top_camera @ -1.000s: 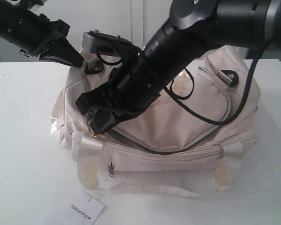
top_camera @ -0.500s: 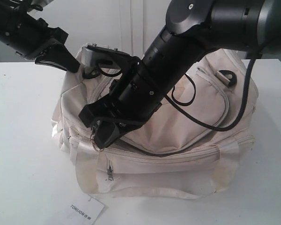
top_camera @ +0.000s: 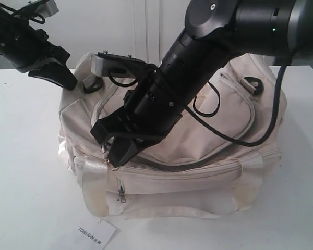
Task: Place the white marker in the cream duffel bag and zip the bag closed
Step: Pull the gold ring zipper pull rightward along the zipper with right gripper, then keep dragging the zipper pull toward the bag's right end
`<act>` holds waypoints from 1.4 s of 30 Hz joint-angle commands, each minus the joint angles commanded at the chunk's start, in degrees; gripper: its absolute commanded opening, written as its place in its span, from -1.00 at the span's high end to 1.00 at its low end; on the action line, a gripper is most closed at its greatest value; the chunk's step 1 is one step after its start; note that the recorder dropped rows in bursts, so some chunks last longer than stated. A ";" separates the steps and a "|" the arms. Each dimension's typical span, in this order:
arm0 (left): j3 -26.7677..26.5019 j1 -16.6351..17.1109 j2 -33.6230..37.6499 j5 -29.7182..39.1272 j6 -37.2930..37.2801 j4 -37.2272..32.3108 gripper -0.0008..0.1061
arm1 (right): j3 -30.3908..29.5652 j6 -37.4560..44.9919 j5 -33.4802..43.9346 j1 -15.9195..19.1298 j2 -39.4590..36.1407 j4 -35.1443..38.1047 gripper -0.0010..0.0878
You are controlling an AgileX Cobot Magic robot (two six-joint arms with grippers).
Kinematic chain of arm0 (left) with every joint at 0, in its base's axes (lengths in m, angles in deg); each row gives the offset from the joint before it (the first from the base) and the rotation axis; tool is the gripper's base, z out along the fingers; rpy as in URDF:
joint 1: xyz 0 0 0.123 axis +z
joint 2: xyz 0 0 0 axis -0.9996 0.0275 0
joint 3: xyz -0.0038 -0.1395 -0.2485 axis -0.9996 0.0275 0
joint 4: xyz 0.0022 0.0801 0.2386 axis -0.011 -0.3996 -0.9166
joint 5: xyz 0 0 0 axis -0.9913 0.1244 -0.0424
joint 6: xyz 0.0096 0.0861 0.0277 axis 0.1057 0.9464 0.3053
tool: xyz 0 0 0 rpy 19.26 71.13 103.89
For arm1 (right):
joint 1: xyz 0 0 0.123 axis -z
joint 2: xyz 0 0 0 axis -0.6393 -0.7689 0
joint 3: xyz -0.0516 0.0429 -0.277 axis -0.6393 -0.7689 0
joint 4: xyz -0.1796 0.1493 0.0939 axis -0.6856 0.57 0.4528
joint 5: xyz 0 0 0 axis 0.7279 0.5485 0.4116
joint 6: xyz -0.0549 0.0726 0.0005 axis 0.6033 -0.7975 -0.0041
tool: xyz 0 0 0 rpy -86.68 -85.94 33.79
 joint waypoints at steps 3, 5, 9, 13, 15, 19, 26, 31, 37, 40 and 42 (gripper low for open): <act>0.00 0.00 0.00 -0.11 0.00 -0.48 0.99 | 0.00 -1.58 0.24 0.00 0.64 -3.42 0.98; 0.00 0.00 0.00 -0.24 0.00 -1.29 0.99 | 0.00 -1.98 0.24 0.00 1.22 -4.93 0.98; 0.00 0.00 0.00 -0.24 0.00 -3.31 0.99 | 0.00 -2.50 0.52 0.00 1.93 -7.64 0.98; 0.00 0.00 0.00 -0.24 0.00 -4.02 0.99 | 0.00 -3.67 0.67 0.00 2.86 -10.93 0.98; 0.00 0.00 0.00 -0.24 0.00 -4.02 0.99 | 0.00 -4.91 0.67 0.00 3.39 -13.02 0.98; 0.00 0.00 0.00 -0.34 0.00 -4.00 0.99 | 0.00 -7.23 0.27 0.00 4.76 -16.76 0.98; 0.00 0.00 0.00 -0.44 0.00 -4.00 0.99 | 0.00 -11.09 -0.43 0.00 6.84 -23.93 0.98; 0.00 0.00 0.00 -0.44 0.00 -4.00 0.99 | 0.00 -16.23 -1.75 0.00 8.13 -29.27 0.98; 0.00 0.00 0.00 -0.44 0.00 -4.00 0.99 | 0.00 -19.67 -3.45 0.00 8.80 -31.06 0.98; 0.00 0.00 0.00 -0.44 0.00 -4.00 0.99 | 0.00 -19.99 -5.39 0.00 8.69 -30.25 0.98; 0.00 0.00 0.00 -0.22 0.00 -3.87 0.99 | 0.00 -19.99 -6.78 0.00 8.69 -27.24 0.98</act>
